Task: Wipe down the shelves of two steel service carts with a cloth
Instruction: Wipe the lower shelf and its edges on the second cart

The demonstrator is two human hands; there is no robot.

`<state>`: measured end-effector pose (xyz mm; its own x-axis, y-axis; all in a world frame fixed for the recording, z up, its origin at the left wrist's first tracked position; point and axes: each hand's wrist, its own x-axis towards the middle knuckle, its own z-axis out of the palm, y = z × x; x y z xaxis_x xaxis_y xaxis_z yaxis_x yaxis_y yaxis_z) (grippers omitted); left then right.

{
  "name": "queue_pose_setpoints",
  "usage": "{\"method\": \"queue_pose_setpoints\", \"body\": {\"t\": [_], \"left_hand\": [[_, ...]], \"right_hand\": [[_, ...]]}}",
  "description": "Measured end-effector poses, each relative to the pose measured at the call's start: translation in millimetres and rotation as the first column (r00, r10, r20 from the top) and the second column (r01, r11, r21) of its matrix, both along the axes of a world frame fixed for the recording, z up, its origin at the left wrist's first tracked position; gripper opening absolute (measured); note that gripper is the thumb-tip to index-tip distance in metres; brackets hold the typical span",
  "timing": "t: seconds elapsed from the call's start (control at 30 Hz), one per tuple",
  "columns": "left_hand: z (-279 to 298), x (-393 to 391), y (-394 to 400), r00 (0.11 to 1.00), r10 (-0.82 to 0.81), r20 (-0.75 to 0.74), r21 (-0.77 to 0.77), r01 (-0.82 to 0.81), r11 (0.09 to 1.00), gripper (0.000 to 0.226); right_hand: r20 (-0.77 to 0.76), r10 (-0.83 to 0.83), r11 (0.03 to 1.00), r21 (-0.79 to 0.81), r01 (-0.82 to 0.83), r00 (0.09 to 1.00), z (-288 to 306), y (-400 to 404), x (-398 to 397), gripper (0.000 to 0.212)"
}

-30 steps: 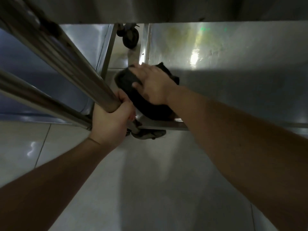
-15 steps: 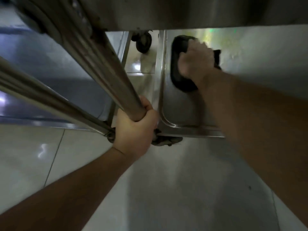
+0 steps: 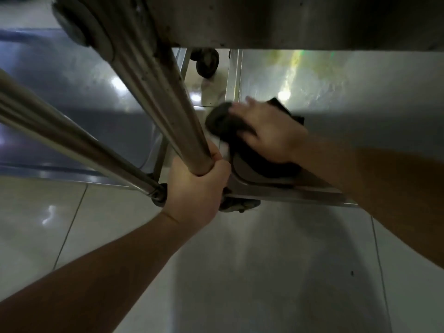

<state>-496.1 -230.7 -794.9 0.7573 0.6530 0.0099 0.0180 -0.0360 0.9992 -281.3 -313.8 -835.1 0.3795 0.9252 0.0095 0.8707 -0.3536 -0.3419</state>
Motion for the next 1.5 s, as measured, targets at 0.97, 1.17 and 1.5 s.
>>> {"method": "queue_pose_setpoints", "body": {"t": [0.97, 1.17, 1.5], "left_hand": [[0, 1, 6, 0.999, 0.013, -0.038, 0.066, -0.011, 0.998, 0.021], [3, -3, 4, 0.991, 0.067, -0.117, 0.109, -0.054, 0.993, 0.019], [-12, -50, -23, 0.8, 0.37, -0.472, 0.535, -0.073, 0.842, 0.046]], "right_hand": [[-0.019, -0.272, 0.962, 0.022, 0.272, 0.962, -2, 17, -44, 0.067], [-0.004, 0.028, 0.998, -0.062, -0.028, 1.0, -7, -42, -83, 0.072], [0.028, 0.1, 0.987, -0.127, -0.095, 0.995, -3, -150, -53, 0.067]]}}
